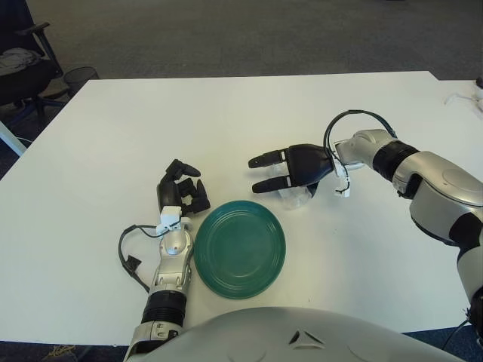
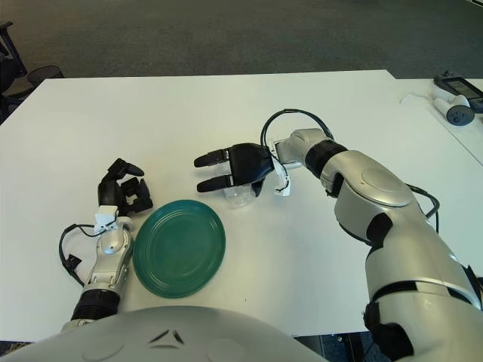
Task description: Put the bottle into the plate.
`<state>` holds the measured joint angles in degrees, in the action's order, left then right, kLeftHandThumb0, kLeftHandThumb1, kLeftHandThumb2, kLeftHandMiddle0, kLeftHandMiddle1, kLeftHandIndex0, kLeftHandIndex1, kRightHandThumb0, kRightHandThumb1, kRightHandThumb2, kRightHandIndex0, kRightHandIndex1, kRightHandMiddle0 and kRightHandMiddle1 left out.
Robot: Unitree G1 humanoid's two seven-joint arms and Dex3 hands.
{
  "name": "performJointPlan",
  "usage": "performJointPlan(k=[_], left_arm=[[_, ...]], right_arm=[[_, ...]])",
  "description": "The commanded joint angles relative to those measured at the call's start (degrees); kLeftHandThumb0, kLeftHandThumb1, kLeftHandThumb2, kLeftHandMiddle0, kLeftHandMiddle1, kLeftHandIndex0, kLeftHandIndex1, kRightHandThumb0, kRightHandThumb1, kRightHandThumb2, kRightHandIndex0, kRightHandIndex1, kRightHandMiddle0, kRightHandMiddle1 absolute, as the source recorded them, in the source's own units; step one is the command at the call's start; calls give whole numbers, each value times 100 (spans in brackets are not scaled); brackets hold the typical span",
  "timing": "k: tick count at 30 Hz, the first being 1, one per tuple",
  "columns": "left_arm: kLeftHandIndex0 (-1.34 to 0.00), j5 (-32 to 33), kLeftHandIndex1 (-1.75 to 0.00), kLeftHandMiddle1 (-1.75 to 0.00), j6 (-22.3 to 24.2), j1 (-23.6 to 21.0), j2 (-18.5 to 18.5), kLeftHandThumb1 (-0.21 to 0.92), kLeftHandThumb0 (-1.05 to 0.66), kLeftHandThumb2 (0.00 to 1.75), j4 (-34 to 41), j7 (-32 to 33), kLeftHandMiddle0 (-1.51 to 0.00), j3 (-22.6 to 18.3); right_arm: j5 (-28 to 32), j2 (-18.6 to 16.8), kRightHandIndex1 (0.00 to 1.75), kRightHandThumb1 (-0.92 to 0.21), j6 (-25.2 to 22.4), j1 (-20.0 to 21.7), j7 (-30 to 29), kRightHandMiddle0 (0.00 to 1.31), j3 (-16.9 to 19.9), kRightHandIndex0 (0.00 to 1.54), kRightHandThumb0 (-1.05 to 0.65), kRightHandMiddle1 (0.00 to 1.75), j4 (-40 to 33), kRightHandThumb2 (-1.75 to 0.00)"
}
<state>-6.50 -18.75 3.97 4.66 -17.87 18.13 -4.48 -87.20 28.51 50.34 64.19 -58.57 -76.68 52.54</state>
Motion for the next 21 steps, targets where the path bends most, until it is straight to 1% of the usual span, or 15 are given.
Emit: performJointPlan(k=[1, 5, 9, 13, 15, 18, 21], left_arm=[[-79, 7, -175, -175, 227, 292, 50, 10, -56, 158, -146, -13, -132, 17], [-79, -5, -175, -175, 263, 327, 59, 10, -57, 159, -76, -5, -132, 27], [-79, 9, -175, -175, 256, 370, 80, 9, -57, 159, -10, -11, -132, 33], [-81, 30, -175, -175, 242, 404, 97, 8, -58, 161, 37, -29, -133, 33], [-81, 32, -175, -175, 252, 427, 109, 8, -58, 161, 76, -29, -134, 36], [-81, 24, -175, -175, 270, 452, 124, 7, -58, 162, 117, -25, -134, 44], [-82, 16, -175, -175, 275, 469, 130, 7, -58, 162, 142, -26, -134, 45]], right_arm=[[-100, -71, 0, -91, 109, -48, -71, 0, -128, 0, -99, 0, 125, -28], [-103, -192, 0, -90, 198, -53, -219, 0, -204, 0, -92, 0, 319, -27], [-159, -361, 0, -90, 155, -127, -410, 0, -332, 0, -84, 0, 607, -27], [-194, -486, 0, -81, 100, -179, -523, 0, -446, 1, -75, 3, 808, -47], [-199, -545, 0, -78, 80, -211, -570, 0, -496, 1, -72, 5, 887, -53], [-201, -596, 1, -75, 38, -240, -636, 0, -564, 2, -66, 6, 953, -62], [-214, -637, 1, -75, -39, -264, -707, 0, -617, 3, -62, 6, 983, -68]])
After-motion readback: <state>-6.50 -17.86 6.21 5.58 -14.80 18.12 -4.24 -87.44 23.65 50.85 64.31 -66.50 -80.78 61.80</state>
